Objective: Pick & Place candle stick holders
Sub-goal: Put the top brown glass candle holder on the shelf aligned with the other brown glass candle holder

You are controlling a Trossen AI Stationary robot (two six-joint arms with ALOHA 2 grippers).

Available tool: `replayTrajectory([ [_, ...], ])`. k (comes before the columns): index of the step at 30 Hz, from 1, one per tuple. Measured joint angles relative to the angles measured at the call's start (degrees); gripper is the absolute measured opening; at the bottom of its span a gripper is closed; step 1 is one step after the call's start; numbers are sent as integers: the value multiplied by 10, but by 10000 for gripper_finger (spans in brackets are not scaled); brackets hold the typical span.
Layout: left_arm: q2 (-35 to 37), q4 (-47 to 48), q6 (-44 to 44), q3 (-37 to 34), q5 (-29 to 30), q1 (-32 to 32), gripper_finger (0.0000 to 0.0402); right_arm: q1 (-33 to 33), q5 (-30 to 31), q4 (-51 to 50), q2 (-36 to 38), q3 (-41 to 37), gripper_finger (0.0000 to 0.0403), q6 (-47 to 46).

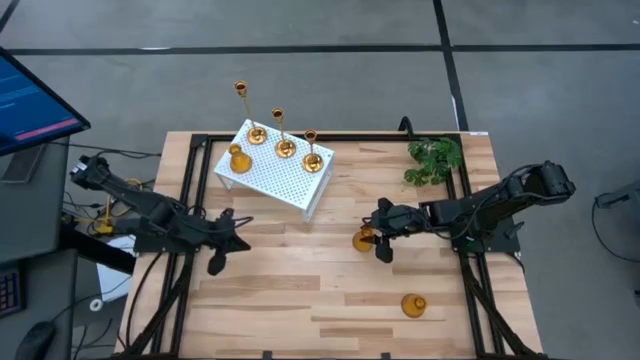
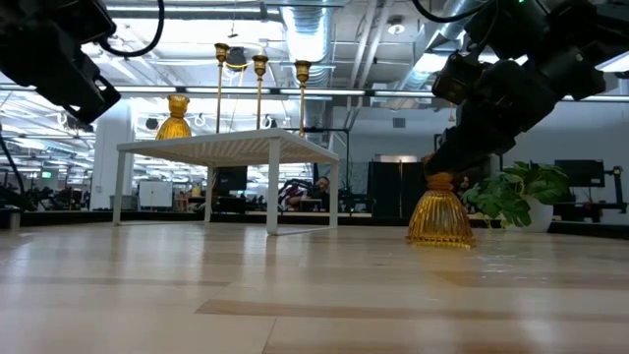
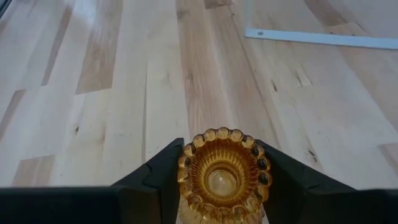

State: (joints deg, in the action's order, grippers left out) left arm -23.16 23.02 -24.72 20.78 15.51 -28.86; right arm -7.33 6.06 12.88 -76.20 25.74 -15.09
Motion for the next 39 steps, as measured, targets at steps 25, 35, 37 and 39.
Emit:
replayTrajectory([
  [25,0,-14,5,0,25,0,8,0,1,0,0,0,155,5],
  [35,1,-17,5,0,25,0,8,1,15,0,0,0,160,-24],
  [37,1,-20,5,0,25,0,8,4,15,-4,0,6,158,-24],
  [39,1,-21,5,0,25,0,8,8,14,-3,0,16,155,-24],
])
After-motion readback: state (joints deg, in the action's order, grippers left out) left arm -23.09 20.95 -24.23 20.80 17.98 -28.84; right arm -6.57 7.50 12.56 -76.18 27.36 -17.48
